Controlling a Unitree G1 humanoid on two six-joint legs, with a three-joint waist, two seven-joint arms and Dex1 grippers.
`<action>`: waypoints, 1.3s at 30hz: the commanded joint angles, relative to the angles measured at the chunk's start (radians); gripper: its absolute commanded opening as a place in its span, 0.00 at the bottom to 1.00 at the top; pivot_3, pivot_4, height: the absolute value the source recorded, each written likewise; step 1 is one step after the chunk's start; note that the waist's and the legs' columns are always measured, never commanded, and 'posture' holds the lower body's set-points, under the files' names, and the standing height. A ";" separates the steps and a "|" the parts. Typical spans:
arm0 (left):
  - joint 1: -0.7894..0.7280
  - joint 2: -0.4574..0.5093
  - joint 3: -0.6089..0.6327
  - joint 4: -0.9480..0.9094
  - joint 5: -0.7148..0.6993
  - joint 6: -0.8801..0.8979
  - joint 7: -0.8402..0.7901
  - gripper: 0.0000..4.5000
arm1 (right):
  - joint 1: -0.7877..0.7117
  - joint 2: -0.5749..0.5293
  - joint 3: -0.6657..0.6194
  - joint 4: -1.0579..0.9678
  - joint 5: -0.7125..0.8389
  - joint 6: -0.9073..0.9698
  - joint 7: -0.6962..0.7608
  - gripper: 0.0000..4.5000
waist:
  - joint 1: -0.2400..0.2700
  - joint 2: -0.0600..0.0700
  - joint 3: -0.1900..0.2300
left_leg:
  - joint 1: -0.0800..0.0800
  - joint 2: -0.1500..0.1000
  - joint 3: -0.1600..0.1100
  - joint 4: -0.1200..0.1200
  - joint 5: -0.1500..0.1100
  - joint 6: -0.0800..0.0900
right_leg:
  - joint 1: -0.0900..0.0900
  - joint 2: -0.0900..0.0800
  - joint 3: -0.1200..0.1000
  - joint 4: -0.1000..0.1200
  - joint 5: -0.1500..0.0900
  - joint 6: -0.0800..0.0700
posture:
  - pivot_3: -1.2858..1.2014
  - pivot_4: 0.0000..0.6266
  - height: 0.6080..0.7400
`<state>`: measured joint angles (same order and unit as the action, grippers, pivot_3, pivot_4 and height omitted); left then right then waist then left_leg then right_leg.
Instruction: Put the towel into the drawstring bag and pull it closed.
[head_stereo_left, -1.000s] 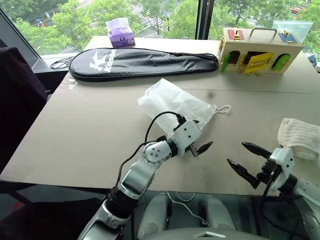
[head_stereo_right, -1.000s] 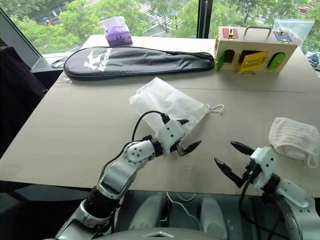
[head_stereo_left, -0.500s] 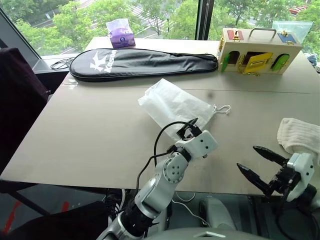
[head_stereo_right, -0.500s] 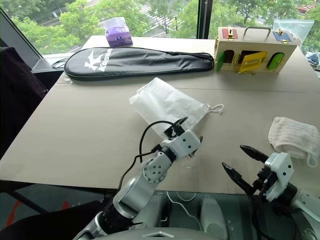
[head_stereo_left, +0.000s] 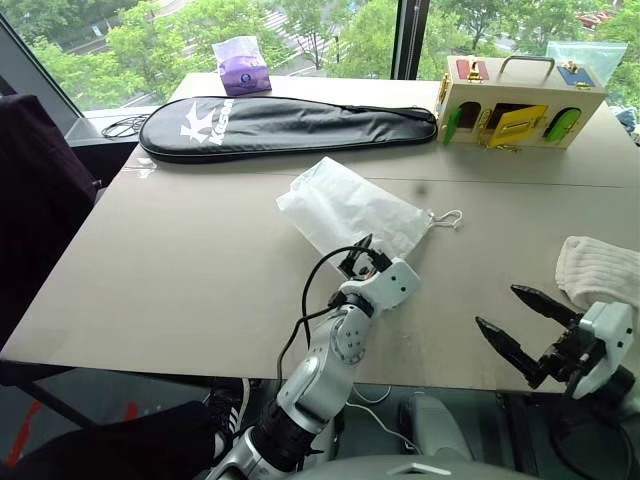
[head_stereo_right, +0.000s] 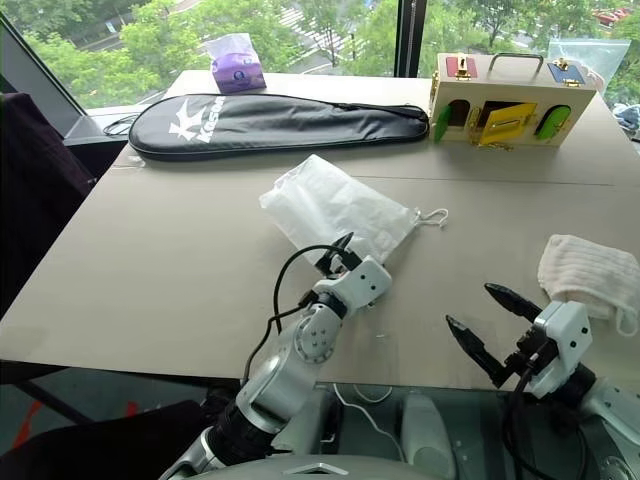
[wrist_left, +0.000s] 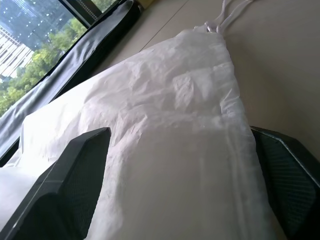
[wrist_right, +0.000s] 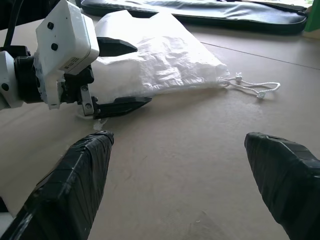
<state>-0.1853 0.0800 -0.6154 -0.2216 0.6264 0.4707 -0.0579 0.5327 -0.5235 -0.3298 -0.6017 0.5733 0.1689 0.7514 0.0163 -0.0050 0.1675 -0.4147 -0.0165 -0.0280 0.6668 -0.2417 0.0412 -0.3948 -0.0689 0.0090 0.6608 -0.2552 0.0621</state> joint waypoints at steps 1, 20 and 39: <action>-0.013 -0.004 0.031 0.009 0.023 -0.017 0.024 0.99 | -0.012 0.009 -0.014 0.004 -0.004 -0.029 0.001 1.00 | 0.000 0.000 0.000 | 0.000 0.000 0.000 0.000 0.000 0.000 | 0.000 0.000 0.000 0.000 0.000 0.000 | 0.52 0.24 1.00; -0.134 -0.021 0.289 0.095 -0.036 -0.170 0.196 0.01 | -0.160 0.057 0.044 0.229 -0.093 -0.182 0.044 1.00 | 0.000 0.000 0.000 | 0.000 -0.001 0.000 0.000 0.000 0.000 | 0.000 0.000 -0.001 0.000 0.000 0.000 | 0.52 0.24 1.00; -0.415 0.030 0.508 -0.011 -0.424 -0.117 -0.125 0.01 | -0.436 0.000 -0.177 0.389 -0.248 -0.099 -0.353 1.00 | -0.001 0.000 0.000 | 0.000 -0.003 0.000 0.000 0.000 0.000 | 0.000 0.002 0.000 0.002 0.001 0.000 | 0.52 0.24 1.00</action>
<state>-0.5723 0.1100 -0.1041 -0.1599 0.2152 0.3645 -0.1716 0.1113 -0.5129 -0.4419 -0.1896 0.3199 0.0450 0.4496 0.0151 -0.0054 0.1677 -0.4148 -0.0200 -0.0277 0.6668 -0.2414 0.0410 -0.3949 -0.0674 0.0092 0.6624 -0.2546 0.0626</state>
